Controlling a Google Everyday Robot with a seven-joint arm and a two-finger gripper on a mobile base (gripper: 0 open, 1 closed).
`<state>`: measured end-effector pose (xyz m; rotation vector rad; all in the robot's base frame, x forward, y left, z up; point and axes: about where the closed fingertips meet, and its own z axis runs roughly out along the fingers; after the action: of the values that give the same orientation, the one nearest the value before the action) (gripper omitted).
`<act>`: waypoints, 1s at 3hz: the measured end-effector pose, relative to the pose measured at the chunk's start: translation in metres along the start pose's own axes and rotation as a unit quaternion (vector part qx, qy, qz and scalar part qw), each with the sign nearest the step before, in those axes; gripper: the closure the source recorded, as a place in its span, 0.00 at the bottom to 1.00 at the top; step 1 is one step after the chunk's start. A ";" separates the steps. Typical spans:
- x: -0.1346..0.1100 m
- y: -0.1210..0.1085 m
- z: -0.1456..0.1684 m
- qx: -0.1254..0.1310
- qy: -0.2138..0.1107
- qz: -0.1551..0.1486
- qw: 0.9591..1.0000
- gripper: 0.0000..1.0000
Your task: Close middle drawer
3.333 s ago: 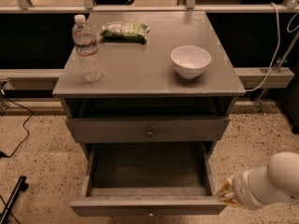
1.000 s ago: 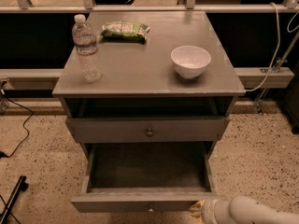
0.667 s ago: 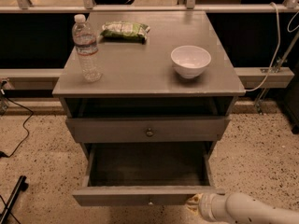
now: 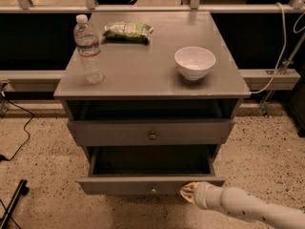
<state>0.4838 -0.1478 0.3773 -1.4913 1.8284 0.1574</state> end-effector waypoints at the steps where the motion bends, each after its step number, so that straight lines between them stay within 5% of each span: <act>1: -0.012 -0.017 0.020 0.009 -0.026 -0.022 0.999 1.00; 3: -0.012 -0.025 0.030 0.016 -0.017 -0.029 0.999 1.00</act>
Offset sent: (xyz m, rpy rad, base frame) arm 0.0225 0.0137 -0.0008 0.0211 -0.0488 0.0343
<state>0.5203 -0.1300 0.3729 -1.5082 1.7516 0.1250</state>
